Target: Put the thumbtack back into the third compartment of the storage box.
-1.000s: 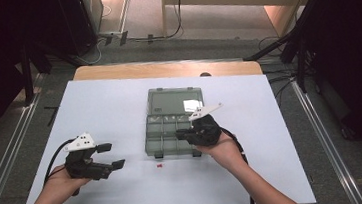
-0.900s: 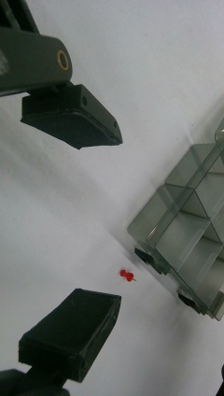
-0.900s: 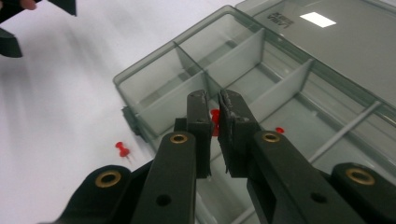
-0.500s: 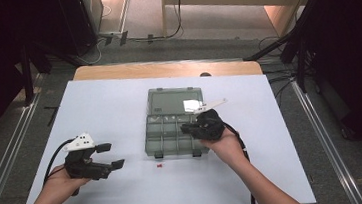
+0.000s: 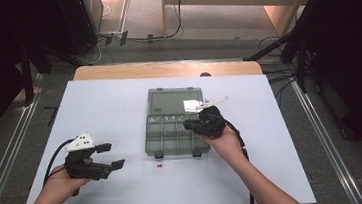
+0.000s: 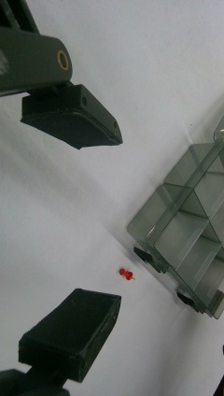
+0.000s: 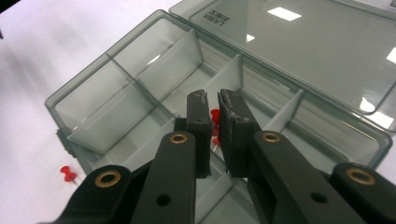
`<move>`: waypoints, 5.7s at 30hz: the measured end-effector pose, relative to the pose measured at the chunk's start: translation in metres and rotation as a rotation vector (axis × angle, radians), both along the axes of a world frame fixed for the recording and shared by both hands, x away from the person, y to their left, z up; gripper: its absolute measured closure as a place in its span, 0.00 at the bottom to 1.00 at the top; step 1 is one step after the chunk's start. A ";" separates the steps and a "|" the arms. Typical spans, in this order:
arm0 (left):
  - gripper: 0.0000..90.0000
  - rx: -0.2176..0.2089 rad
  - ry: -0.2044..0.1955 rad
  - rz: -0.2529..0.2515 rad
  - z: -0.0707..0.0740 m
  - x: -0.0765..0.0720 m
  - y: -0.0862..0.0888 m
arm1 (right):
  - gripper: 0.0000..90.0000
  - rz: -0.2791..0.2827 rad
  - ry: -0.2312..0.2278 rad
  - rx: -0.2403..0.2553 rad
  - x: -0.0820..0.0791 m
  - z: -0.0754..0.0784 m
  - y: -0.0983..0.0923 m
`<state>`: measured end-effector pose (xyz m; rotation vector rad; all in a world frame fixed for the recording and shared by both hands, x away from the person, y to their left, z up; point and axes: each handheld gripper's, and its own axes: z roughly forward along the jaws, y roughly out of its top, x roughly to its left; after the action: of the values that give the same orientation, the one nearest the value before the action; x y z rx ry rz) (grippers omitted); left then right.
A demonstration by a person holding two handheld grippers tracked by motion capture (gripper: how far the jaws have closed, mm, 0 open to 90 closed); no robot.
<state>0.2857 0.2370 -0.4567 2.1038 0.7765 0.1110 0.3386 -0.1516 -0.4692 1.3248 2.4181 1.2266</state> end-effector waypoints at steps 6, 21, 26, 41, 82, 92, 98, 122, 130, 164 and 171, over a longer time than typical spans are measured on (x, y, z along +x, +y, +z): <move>0.21 0.003 0.000 -0.003 0.000 0.000 0.000 | 0.93 -0.014 0.002 -0.008 0.004 -0.003 0.000; 0.21 0.007 0.004 0.000 -0.001 0.000 0.000 | 0.93 -0.021 0.013 -0.038 0.009 -0.013 0.008; 0.21 0.004 0.003 0.001 -0.001 0.000 0.000 | 0.93 -0.022 0.006 -0.037 0.009 -0.013 0.009; 0.21 0.003 0.001 -0.001 0.000 0.000 0.001 | 0.58 0.004 -0.027 0.005 0.008 -0.012 0.006; 0.21 -0.005 0.002 0.003 0.000 0.005 0.001 | 0.43 0.187 -0.076 0.040 -0.039 0.008 0.029; 0.21 -0.007 0.001 -0.003 0.000 0.007 -0.001 | 0.43 0.222 -0.072 0.050 -0.048 0.009 0.036; 0.21 -0.005 0.002 -0.003 0.001 0.009 -0.003 | 0.43 0.232 -0.067 0.049 -0.052 0.009 0.039; 0.21 -0.010 -0.003 -0.019 0.001 0.013 -0.008 | 0.45 0.306 -0.076 0.046 -0.068 0.003 0.054; 0.21 -0.013 -0.002 -0.018 0.002 0.013 -0.007 | 0.46 0.338 -0.075 0.035 -0.071 0.000 0.060; 0.21 -0.017 -0.004 -0.010 0.003 0.013 -0.005 | 0.46 0.395 -0.042 -0.048 -0.077 -0.031 0.080; 0.21 -0.018 -0.004 -0.010 0.003 0.013 -0.005 | 0.46 0.402 -0.045 -0.058 -0.077 -0.035 0.084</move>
<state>0.2987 0.2321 -0.4537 2.0893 0.7618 0.1027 0.2616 -0.0677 -0.5045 0.8071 2.7495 1.2380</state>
